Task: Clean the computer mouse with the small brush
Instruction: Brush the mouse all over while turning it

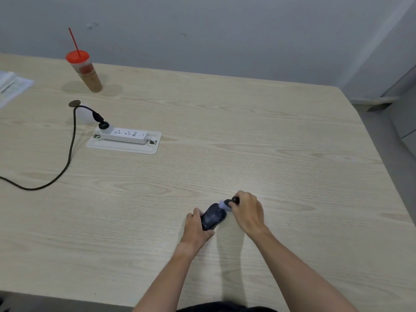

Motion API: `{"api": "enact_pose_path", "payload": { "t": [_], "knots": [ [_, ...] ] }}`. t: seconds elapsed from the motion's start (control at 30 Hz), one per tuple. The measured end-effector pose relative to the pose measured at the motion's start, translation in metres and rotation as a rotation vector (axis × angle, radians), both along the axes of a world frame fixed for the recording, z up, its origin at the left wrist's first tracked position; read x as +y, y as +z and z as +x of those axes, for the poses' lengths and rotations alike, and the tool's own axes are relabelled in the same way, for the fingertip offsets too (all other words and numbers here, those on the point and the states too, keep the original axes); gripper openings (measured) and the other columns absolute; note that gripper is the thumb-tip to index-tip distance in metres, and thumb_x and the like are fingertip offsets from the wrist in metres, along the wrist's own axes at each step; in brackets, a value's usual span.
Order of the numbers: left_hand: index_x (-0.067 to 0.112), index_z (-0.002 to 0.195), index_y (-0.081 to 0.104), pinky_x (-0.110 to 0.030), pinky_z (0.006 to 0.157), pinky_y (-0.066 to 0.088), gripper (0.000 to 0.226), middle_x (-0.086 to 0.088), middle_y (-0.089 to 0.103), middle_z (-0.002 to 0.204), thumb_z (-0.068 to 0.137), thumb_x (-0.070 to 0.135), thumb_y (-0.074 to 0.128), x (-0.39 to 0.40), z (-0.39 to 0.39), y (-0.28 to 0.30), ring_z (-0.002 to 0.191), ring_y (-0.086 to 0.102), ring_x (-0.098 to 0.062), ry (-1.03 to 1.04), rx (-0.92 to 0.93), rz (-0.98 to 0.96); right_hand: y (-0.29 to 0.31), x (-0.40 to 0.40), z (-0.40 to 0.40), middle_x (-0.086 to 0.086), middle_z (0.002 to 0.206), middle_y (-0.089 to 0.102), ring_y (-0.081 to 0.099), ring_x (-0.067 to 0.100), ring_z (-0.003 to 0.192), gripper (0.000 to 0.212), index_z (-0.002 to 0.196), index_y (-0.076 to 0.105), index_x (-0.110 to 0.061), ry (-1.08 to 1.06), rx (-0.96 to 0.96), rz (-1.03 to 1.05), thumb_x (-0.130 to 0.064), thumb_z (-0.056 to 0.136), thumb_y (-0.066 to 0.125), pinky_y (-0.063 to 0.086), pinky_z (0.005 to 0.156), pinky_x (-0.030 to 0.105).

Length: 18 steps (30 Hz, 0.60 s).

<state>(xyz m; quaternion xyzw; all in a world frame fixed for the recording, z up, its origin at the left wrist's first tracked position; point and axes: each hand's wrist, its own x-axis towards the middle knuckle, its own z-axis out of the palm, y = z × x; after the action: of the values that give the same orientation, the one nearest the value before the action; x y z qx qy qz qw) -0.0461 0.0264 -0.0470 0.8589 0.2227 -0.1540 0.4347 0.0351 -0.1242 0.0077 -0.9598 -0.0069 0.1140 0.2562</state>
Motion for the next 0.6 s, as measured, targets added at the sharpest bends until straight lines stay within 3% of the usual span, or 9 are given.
{"api": "enact_pose_path", "payload": {
  "t": [0.07, 0.13, 0.3, 0.43, 0.6],
  "knots": [
    [0.012, 0.11, 0.048, -0.011, 0.063, 0.035, 0.048, -0.006, 0.047, 0.112, 0.076, 0.015, 0.082, 0.0, 0.0, 0.0, 0.084, 0.044, -0.008, 0.001, 0.0, -0.01, 0.001, 0.0, -0.001, -0.002, 0.077, 0.066, 0.061, 0.017, 0.07, 0.016, 0.082, 0.067, -0.009, -0.031, 0.009, 0.116, -0.023, 0.089, 0.068, 0.05, 0.063, 0.031],
    [0.012, 0.111, 0.048, -0.011, 0.064, 0.036, 0.049, -0.006, 0.047, 0.112, 0.075, 0.015, 0.082, 0.0, 0.0, 0.0, 0.089, 0.046, -0.011, 0.007, 0.002, -0.02, 0.002, -0.001, -0.001, -0.003, 0.07, 0.064, 0.058, 0.014, 0.063, 0.017, 0.08, 0.07, -0.006, -0.066, 0.141, 0.272, -0.022, 0.085, 0.073, 0.047, 0.058, 0.025],
    [0.011, 0.111, 0.048, -0.011, 0.064, 0.036, 0.048, -0.006, 0.047, 0.112, 0.076, 0.013, 0.081, 0.0, 0.001, 0.0, 0.09, 0.045, -0.013, 0.011, 0.017, -0.02, -0.003, -0.013, -0.003, 0.001, 0.076, 0.065, 0.061, 0.02, 0.068, 0.017, 0.083, 0.065, -0.009, -0.111, 0.109, 0.036, -0.024, 0.089, 0.066, 0.039, 0.053, 0.028],
    [0.011, 0.108, 0.048, -0.012, 0.063, 0.036, 0.049, -0.004, 0.046, 0.109, 0.073, 0.014, 0.082, 0.0, 0.002, -0.001, 0.088, 0.046, -0.013, 0.027, 0.024, -0.029, 0.003, -0.016, 0.0, -0.001, 0.064, 0.06, 0.053, 0.014, 0.058, 0.018, 0.077, 0.07, -0.003, -0.133, 0.226, 0.305, -0.02, 0.083, 0.072, 0.042, 0.053, 0.024],
    [0.012, 0.106, 0.048, -0.013, 0.063, 0.035, 0.049, -0.003, 0.046, 0.107, 0.071, 0.012, 0.082, 0.0, 0.003, -0.001, 0.086, 0.044, -0.011, 0.04, 0.027, -0.043, -0.005, -0.022, -0.004, 0.001, 0.076, 0.064, 0.061, 0.021, 0.068, 0.015, 0.082, 0.063, -0.01, -0.145, 0.135, 0.002, -0.024, 0.088, 0.066, 0.04, 0.056, 0.029]
  ]
}}
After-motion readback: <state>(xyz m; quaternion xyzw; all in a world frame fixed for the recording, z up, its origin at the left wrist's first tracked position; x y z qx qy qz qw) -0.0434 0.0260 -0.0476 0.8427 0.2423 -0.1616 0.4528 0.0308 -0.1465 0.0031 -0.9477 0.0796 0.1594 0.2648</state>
